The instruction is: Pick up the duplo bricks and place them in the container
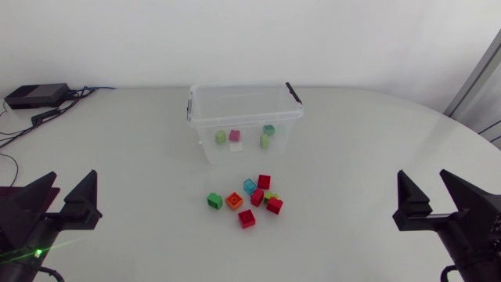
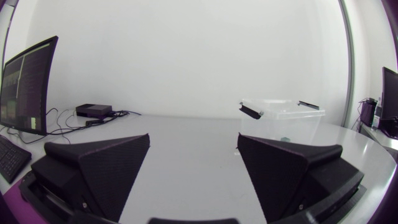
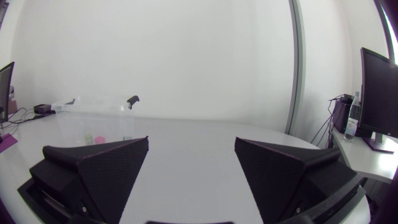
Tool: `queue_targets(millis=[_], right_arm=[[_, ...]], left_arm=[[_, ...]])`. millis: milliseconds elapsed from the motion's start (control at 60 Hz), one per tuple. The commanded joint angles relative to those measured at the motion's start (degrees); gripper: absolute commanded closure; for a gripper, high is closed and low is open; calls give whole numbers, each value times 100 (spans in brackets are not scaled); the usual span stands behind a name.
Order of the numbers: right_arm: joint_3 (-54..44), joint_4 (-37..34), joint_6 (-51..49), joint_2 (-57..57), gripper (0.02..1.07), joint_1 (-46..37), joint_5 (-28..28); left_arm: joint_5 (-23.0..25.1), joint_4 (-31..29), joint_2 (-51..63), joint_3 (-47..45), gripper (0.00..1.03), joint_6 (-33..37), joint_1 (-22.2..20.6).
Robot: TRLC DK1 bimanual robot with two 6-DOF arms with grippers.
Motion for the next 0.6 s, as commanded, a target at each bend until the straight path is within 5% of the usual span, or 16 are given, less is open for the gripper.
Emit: queue_targets(millis=[0,583], right_arm=[[-108,-19,113,-30,7,-27,-16],[155,34,77,6,7,228,-16]], left_arm=[[40,-21,-45,-84,5,9,-38],[40,-135,-45,241,6,53,-64]])
